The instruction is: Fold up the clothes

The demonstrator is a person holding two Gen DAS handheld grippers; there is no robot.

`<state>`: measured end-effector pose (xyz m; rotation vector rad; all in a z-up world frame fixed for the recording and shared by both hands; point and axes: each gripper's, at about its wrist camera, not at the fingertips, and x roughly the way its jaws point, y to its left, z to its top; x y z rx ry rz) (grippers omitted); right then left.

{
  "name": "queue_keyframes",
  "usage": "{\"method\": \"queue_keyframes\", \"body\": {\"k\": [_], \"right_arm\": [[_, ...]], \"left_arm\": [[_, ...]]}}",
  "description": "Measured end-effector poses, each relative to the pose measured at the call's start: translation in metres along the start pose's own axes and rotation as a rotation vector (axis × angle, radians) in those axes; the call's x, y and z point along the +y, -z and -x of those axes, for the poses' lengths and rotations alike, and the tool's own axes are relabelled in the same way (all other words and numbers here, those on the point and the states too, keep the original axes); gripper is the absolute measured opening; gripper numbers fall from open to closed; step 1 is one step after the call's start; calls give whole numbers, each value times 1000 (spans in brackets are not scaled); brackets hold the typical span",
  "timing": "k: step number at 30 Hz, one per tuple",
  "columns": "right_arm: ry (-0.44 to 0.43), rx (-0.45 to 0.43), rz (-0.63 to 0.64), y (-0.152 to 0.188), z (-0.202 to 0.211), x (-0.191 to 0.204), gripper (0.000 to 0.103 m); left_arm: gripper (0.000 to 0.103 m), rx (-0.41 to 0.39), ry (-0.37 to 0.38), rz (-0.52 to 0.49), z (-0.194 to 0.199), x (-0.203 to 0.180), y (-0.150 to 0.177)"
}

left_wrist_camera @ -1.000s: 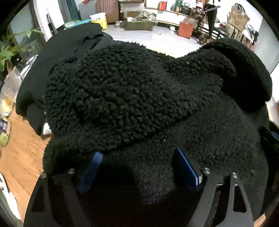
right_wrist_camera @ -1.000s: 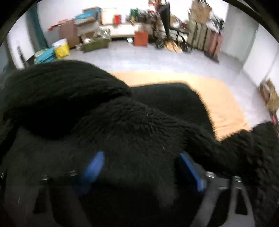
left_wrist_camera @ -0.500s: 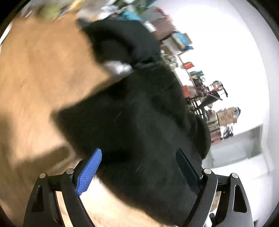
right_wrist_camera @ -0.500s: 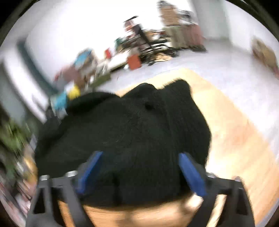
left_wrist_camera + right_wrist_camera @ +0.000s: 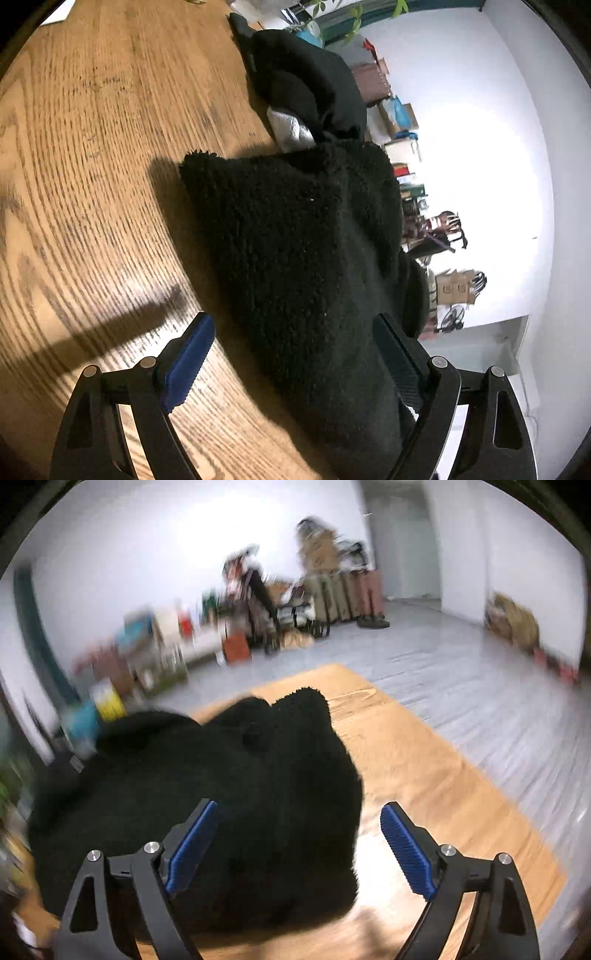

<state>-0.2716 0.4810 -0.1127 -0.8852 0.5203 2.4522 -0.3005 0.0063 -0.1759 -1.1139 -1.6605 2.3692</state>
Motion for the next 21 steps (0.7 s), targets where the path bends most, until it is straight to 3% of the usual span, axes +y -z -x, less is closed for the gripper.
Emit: {"method": "queue_keyframes", "body": {"k": [1,3,11,14,15,16,18,19,21], "right_arm": [[13,17,15,-6,-16,4,71],[39,52,44,-18,-47,13,67],[135,183,162,-66,-167,46,69],[12,80,66,-46,-112,31,69],[-36,41,15,-37,-88,23,78],[-84,2,-36,-27,-64,15,93],[-181,-76,-138,-7,-16,-1,103],[-223,-91,-184,5,5,-9,103],[-259,60,-256,43,12,-21,103]], "left_arm": [[88,1,-7,-12,-4,-1,1],[88,13,-26,-35,-13,-3,3],[88,41,-69,-34,-39,3,3],[88,22,-63,-20,-38,8,2],[88,11,-56,-11,-31,9,4],[88,-3,-45,6,-27,10,4],[88,-8,-34,26,-28,11,2],[88,2,-37,30,-32,10,0],[88,26,-51,34,-41,6,-4]]}}
